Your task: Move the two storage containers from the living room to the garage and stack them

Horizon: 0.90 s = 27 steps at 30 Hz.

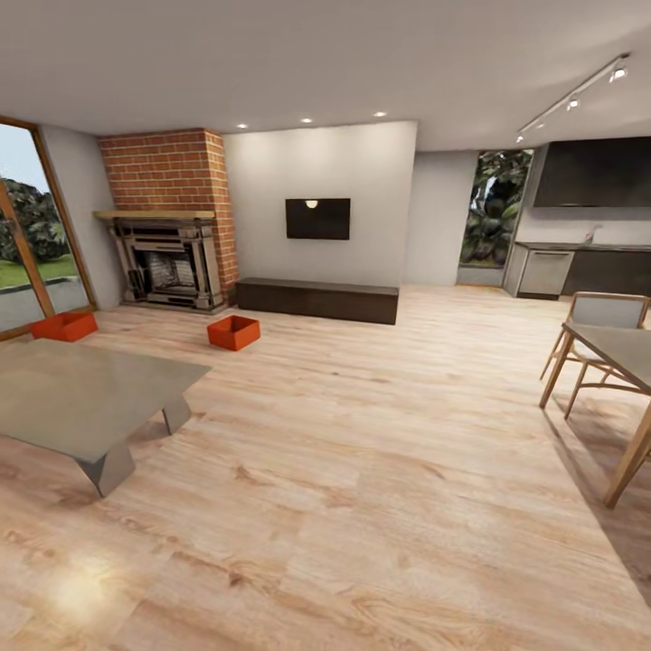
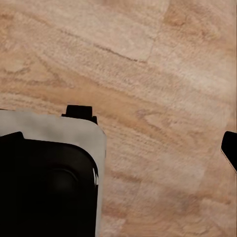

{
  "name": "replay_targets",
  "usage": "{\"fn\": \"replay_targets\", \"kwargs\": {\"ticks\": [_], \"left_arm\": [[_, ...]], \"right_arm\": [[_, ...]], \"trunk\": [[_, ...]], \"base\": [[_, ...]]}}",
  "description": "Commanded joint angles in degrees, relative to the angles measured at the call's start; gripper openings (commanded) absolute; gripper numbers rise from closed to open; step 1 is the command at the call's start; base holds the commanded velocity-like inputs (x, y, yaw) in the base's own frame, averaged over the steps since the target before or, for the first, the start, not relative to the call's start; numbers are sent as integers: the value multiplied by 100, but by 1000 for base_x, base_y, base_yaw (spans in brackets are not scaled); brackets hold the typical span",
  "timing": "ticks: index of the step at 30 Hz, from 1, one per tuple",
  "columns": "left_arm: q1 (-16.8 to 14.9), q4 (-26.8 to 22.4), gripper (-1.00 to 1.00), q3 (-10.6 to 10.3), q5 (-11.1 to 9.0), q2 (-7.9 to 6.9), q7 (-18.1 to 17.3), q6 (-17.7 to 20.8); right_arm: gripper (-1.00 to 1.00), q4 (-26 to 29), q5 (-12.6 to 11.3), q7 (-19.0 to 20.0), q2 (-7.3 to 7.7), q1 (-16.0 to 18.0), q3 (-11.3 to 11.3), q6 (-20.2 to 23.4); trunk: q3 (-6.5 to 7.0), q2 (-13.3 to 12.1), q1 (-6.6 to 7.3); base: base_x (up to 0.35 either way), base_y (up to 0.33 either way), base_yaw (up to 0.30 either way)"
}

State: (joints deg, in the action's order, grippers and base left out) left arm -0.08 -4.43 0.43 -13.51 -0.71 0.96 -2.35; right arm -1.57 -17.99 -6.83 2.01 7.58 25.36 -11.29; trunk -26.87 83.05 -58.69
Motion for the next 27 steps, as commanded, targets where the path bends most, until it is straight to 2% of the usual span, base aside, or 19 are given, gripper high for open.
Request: {"fn": "replay_targets", "kwargs": {"ticks": [1, 27], "left_arm": [[-1, -3, 100, 1, -20, 1, 9, -11], [-1, -4, 100, 1, -20, 1, 9, -14]], "right_arm": [[100, -17, -47, -2, -3, 6, 48, -31], [100, -18, -47, -2, -1, 6, 48, -31]], "trunk": [[-5, 2, -3], [-5, 2, -3]], "base": [[322, 0, 0], [322, 0, 0]]}}
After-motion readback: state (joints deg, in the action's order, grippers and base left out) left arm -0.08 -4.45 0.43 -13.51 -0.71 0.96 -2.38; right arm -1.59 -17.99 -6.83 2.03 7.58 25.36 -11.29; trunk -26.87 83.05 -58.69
